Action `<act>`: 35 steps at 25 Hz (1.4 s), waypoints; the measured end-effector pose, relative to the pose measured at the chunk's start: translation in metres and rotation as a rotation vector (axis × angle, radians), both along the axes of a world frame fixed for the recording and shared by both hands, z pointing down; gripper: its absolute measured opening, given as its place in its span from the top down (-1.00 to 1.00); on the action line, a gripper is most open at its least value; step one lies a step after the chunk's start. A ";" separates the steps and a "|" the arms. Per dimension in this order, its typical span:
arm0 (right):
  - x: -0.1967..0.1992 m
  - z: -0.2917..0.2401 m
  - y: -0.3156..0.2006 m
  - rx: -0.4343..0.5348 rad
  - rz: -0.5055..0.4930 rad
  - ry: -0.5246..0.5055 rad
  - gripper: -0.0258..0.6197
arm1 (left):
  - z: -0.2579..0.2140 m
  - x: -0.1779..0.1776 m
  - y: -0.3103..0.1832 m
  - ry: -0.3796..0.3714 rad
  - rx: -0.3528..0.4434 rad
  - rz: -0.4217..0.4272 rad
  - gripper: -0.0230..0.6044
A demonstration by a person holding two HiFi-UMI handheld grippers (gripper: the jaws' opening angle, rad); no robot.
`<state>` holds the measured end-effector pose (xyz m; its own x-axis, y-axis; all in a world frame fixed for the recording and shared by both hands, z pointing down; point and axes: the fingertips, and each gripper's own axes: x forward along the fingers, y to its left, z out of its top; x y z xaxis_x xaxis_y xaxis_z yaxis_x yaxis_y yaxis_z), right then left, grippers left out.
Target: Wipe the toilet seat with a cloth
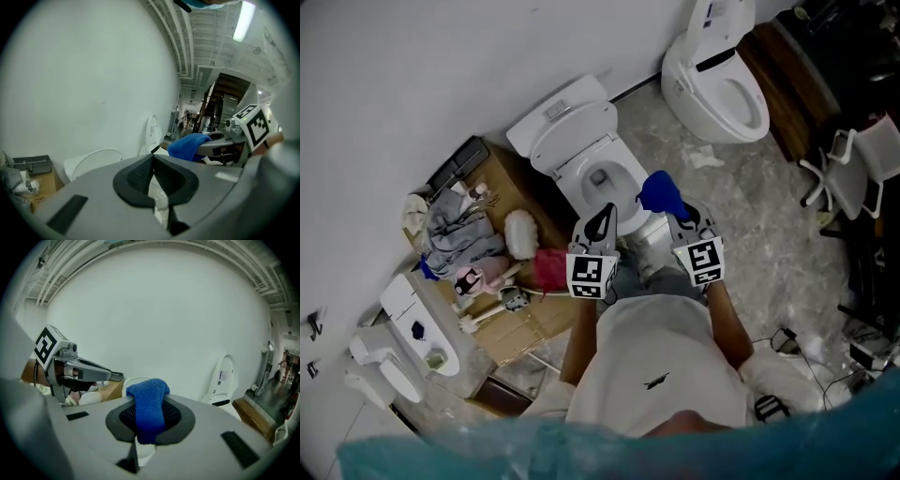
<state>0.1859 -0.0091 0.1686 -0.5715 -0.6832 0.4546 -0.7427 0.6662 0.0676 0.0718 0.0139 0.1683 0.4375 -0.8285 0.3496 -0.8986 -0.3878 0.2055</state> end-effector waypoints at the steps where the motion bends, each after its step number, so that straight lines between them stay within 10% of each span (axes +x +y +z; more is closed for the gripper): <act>1: -0.002 0.008 -0.005 -0.011 -0.001 0.008 0.85 | 0.007 -0.002 -0.004 0.003 -0.010 -0.004 0.90; 35: 0.004 0.331 -0.177 -0.220 -0.356 0.389 0.85 | 0.283 -0.015 -0.103 0.044 -0.296 -0.346 0.90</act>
<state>0.1903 -0.1859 0.4997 -0.5115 -0.3442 0.7873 -0.4177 0.9003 0.1222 0.0571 -0.0891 0.4509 0.1720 -0.7959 0.5805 -0.9530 0.0148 0.3026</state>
